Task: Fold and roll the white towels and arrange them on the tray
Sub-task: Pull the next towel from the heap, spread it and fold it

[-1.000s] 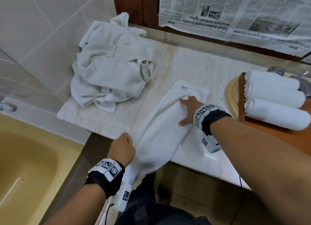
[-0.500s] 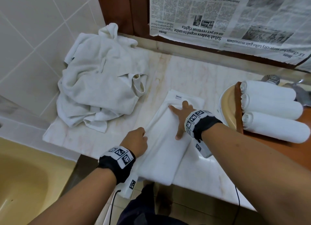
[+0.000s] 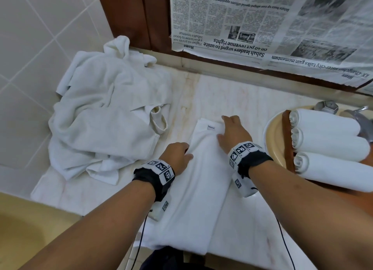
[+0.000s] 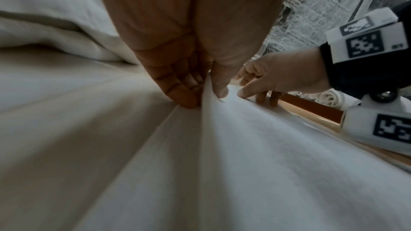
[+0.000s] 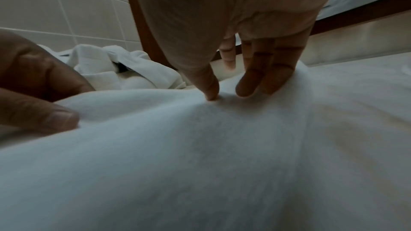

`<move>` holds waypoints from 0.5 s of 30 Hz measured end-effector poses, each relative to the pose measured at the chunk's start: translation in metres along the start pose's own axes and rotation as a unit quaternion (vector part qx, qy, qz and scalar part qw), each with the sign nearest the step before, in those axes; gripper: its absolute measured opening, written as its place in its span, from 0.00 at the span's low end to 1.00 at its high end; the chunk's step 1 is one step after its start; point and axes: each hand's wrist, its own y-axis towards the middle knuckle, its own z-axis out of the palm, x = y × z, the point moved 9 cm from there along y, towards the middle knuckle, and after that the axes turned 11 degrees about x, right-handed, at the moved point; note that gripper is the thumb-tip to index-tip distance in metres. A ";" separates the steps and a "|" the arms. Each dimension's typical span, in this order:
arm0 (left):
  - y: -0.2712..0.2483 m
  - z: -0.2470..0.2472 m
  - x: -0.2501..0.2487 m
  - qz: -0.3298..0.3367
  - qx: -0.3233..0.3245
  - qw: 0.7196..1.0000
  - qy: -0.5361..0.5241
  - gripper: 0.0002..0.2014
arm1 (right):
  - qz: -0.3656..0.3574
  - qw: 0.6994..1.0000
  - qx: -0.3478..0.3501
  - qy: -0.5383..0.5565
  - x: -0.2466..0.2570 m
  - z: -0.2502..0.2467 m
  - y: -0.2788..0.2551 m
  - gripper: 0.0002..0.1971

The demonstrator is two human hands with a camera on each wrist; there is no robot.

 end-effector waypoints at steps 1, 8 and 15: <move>0.002 -0.002 0.000 0.005 -0.007 1.000 -0.003 0.22 | 0.000 1.000 0.003 0.008 -0.002 -0.002 0.003 0.30; 0.009 -0.009 0.001 -0.008 -0.019 0.999 -0.026 0.22 | 0.013 1.000 -0.006 0.016 -0.013 -0.021 0.015 0.11; 0.018 -0.012 0.005 -0.037 -0.018 0.998 -0.038 0.24 | 0.033 0.999 0.013 -0.024 -0.019 -0.016 0.019 0.10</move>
